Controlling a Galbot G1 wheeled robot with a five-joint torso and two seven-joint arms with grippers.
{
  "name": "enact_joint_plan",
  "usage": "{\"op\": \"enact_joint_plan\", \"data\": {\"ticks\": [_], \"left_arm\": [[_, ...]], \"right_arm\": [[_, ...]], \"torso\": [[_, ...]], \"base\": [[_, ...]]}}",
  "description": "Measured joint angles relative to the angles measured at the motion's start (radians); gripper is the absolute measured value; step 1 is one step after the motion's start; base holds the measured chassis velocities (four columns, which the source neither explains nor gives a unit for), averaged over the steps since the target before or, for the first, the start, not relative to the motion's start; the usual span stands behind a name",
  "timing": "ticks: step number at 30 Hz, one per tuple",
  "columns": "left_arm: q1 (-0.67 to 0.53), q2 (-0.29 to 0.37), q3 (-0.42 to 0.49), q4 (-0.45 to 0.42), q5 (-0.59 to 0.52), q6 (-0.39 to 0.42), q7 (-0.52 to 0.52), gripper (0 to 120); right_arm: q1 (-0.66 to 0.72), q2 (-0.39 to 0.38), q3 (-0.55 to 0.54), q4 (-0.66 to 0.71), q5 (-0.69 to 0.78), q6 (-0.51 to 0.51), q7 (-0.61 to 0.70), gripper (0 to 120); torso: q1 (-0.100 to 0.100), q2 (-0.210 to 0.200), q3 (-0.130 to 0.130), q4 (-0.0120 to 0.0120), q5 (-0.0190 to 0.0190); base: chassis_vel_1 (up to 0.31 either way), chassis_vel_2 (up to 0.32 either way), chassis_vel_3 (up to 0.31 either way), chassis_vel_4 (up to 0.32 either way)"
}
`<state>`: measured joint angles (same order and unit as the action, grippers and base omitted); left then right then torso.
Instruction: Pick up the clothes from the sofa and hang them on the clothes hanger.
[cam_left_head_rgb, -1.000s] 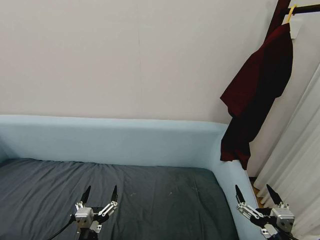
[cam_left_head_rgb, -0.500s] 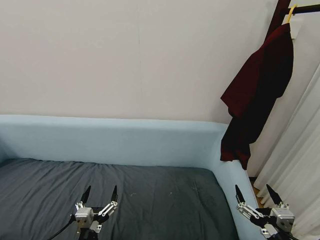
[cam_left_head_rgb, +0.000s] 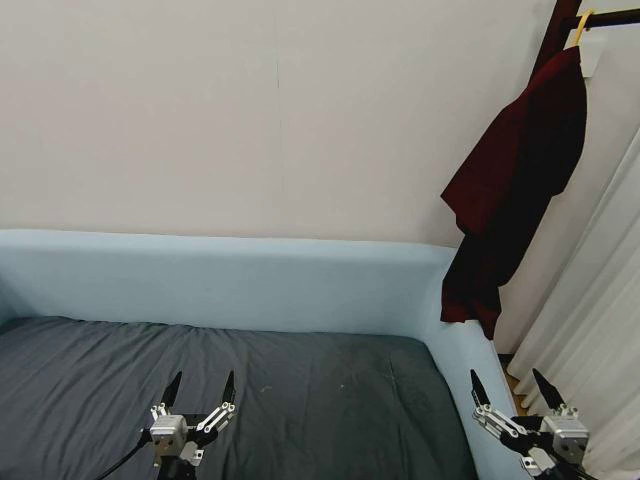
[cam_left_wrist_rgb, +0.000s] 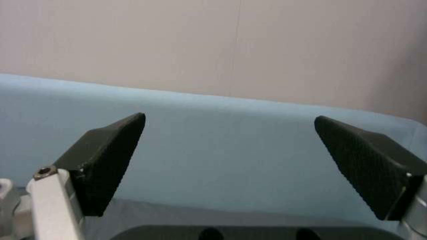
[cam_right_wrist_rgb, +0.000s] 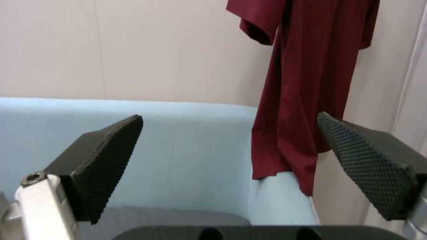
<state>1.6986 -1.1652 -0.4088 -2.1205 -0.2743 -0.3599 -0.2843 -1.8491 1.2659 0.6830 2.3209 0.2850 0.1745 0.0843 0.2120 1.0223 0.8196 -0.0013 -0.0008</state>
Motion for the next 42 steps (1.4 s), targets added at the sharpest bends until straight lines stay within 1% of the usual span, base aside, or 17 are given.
{"op": "enact_joint_plan", "data": {"ticks": [42], "left_arm": [[0.0,0.0,0.0,0.0,0.0,0.0,0.0,100]], "right_arm": [[0.0,0.0,0.0,0.0,0.0,0.0,0.0,100]], "torso": [[0.0,0.0,0.0,0.0,0.0]], "base": [[0.0,0.0,0.0,0.0]]}}
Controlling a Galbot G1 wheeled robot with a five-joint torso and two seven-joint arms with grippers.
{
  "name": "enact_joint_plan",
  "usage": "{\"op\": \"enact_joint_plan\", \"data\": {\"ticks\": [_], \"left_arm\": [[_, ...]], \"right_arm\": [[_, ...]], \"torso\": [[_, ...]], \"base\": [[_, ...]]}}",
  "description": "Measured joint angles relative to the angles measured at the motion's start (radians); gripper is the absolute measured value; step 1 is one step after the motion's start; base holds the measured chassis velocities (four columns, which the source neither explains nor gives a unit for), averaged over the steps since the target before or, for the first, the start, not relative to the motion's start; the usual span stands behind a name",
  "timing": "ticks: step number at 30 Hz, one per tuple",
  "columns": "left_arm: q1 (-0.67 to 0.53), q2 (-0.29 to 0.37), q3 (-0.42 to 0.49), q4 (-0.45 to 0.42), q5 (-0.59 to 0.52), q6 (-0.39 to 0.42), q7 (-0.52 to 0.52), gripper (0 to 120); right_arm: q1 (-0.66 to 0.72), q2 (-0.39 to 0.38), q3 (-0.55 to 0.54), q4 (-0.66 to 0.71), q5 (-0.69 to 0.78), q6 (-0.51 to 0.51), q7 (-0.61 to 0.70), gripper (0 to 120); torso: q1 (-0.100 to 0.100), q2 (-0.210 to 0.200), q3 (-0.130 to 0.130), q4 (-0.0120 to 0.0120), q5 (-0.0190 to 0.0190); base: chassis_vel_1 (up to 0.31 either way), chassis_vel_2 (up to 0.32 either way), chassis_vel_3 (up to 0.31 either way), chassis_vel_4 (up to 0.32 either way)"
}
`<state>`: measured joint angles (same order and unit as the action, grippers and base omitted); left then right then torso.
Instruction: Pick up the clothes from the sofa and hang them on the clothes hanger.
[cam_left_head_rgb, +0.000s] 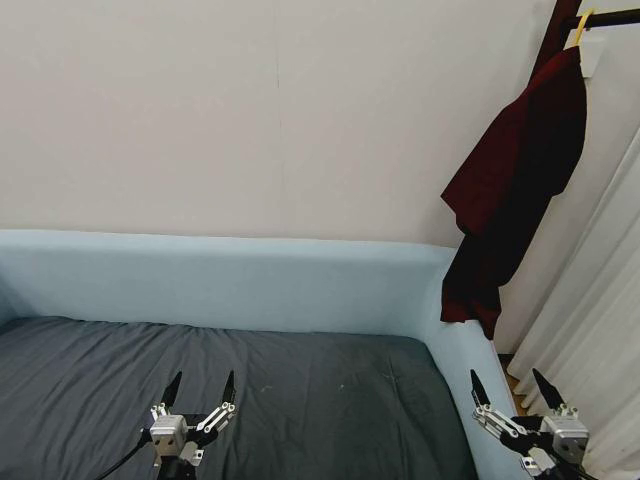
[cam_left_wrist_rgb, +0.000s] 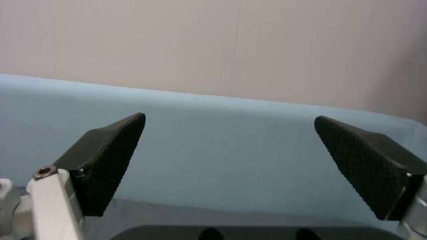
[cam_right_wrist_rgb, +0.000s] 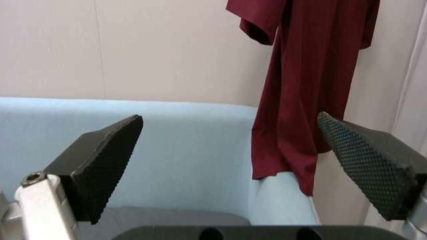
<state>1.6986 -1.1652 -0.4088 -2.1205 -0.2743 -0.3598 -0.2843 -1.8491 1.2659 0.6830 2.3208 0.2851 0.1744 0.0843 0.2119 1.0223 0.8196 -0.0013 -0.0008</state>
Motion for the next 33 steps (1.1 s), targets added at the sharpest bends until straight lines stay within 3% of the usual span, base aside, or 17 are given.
{"op": "enact_joint_plan", "data": {"ticks": [33], "left_arm": [[0.0,0.0,0.0,0.0,0.0,0.0,0.0,100]], "right_arm": [[0.0,0.0,0.0,0.0,0.0,0.0,0.0,100]], "torso": [[0.0,0.0,0.0,0.0,0.0]], "base": [[0.0,0.0,0.0,0.0]]}}
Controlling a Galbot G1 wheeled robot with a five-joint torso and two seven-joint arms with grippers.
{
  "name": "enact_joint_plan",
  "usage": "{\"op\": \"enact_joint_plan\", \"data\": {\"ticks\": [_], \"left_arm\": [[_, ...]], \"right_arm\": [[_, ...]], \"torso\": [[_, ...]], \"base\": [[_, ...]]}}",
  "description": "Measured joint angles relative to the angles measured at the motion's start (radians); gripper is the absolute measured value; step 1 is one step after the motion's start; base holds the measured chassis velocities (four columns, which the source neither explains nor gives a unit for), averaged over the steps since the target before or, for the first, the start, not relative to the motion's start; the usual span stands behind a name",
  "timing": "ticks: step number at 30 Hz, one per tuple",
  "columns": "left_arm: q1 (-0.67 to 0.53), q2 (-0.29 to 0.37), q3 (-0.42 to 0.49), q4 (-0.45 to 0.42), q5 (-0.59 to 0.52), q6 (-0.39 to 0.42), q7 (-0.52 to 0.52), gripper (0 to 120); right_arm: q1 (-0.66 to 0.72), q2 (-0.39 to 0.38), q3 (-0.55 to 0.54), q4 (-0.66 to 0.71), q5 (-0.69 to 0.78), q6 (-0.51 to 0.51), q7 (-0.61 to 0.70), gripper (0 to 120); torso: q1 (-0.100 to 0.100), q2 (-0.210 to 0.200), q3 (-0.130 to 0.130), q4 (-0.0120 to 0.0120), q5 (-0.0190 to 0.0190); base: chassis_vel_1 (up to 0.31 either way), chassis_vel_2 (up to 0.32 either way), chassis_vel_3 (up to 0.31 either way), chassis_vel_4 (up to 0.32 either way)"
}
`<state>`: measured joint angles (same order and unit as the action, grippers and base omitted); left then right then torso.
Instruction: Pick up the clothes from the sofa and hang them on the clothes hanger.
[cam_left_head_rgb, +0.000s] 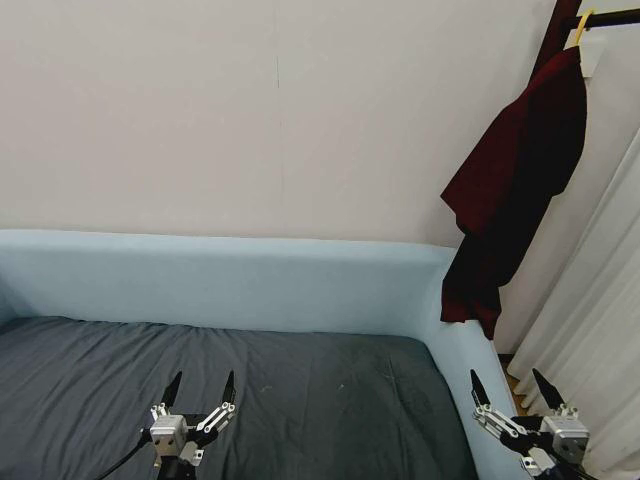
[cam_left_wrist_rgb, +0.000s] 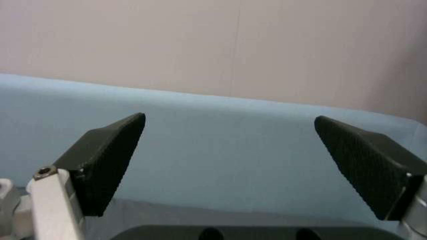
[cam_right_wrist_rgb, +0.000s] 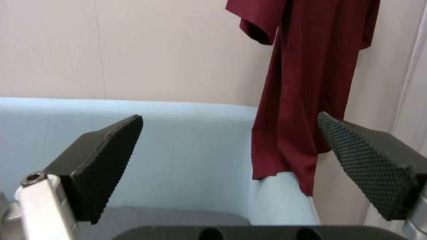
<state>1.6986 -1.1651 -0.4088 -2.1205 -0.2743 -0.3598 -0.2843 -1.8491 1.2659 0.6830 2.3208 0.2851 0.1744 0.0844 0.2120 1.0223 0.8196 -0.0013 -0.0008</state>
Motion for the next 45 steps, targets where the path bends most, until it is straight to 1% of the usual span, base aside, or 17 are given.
{"op": "enact_joint_plan", "data": {"ticks": [45], "left_arm": [[0.0,0.0,0.0,0.0,0.0,0.0,0.0,100]], "right_arm": [[0.0,0.0,0.0,0.0,0.0,0.0,0.0,100]], "torso": [[0.0,0.0,0.0,0.0,0.0]], "base": [[0.0,0.0,0.0,0.0]]}}
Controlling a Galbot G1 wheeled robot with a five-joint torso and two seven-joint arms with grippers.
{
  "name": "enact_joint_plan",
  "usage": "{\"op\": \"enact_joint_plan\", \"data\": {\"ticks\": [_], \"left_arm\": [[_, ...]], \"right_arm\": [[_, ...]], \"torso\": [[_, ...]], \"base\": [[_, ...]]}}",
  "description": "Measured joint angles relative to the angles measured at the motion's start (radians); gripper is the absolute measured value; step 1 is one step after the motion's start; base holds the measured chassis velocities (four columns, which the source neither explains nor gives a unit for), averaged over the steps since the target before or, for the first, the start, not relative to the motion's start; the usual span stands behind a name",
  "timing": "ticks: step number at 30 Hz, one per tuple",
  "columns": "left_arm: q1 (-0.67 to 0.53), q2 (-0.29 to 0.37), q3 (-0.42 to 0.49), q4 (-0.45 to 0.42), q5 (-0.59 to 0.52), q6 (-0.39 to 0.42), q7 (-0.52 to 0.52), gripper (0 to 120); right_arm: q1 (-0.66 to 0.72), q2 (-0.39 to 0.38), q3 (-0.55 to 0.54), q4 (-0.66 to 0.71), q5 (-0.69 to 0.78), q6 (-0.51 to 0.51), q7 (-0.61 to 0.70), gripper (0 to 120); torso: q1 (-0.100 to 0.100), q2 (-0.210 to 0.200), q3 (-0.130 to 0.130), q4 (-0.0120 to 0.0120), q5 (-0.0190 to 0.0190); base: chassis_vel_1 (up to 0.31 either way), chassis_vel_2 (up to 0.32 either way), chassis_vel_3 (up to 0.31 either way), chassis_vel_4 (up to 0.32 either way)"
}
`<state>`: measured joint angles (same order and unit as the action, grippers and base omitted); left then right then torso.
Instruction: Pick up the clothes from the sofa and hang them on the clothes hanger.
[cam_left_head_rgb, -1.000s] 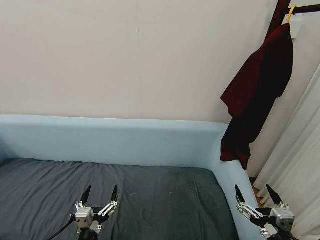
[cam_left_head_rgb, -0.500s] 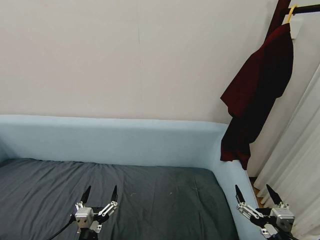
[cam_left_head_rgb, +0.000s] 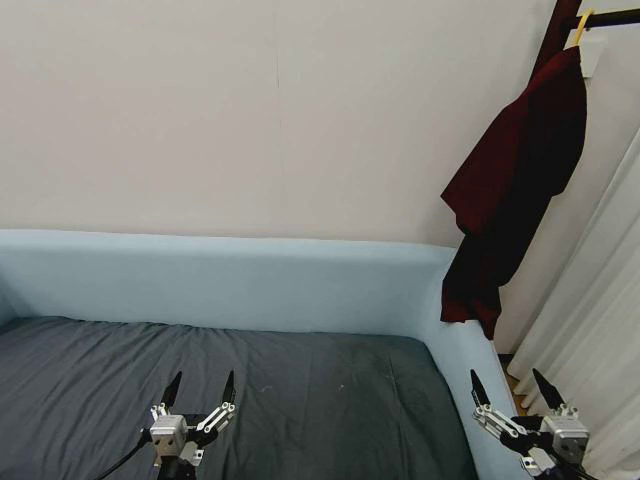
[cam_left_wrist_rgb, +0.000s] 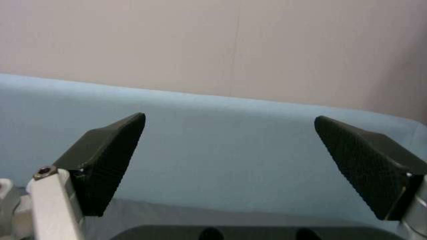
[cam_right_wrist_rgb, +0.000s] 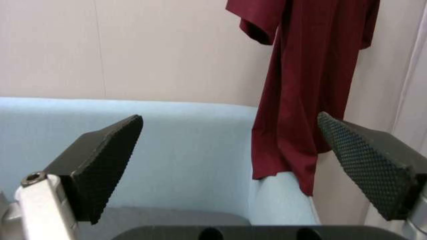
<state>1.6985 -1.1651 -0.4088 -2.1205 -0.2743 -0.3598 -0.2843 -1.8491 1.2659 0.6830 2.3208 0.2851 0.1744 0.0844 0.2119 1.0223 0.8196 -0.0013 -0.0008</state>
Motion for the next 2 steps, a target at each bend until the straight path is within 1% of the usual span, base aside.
{"op": "enact_joint_plan", "data": {"ticks": [2], "left_arm": [[0.0,0.0,0.0,0.0,0.0,0.0,0.0,100]], "right_arm": [[0.0,0.0,0.0,0.0,0.0,0.0,0.0,100]], "torso": [[0.0,0.0,0.0,0.0,0.0]], "base": [[0.0,0.0,0.0,0.0]]}}
